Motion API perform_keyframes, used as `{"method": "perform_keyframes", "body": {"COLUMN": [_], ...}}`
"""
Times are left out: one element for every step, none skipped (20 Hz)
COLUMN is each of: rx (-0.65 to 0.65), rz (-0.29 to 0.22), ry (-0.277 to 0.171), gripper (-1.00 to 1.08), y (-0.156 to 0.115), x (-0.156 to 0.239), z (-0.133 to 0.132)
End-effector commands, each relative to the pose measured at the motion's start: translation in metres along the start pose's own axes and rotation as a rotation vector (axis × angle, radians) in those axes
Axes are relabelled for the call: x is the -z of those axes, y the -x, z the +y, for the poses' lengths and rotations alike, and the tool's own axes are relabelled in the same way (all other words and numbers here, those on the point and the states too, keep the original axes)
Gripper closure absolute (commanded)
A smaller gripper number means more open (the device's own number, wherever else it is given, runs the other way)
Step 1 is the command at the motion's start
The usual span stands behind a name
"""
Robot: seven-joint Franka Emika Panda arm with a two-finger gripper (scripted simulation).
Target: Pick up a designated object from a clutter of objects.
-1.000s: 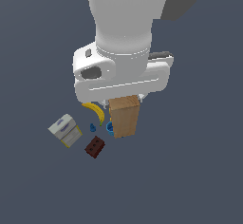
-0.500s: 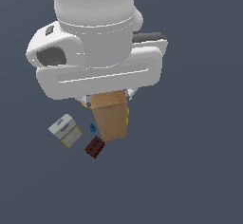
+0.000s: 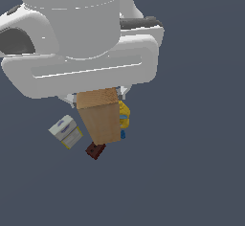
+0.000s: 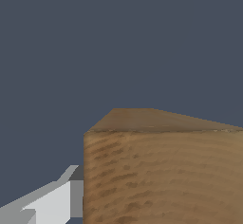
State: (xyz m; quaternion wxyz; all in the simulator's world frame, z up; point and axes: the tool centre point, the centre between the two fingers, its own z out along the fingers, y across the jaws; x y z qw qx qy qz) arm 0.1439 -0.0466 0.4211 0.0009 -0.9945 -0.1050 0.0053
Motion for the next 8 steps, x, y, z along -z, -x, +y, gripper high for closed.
{"method": "perform_keyframes", "body": {"rx": [0.000,0.000,0.000,0.000,0.000,0.000,0.000,0.000], "rz": [0.010,0.010,0.010,0.010,0.010,0.010,0.010,0.010], "ry": [0.003,0.003,0.003,0.003,0.003,0.003,0.003,0.003], "gripper": [1.08,1.08,1.08,1.08,1.08,1.08,1.08,1.08], "y": [-0.0019,-0.0023,-0.0028,-0.0031,-0.0034,-0.0035,-0.0036,-0.0037], "x": [0.0095,0.0104,0.0111,0.0117,0.0122,0.0125,0.0127,0.0127], "z": [0.0026,0.0034,0.0039,0.0044,0.0048,0.0050,0.0052,0.0052]}}
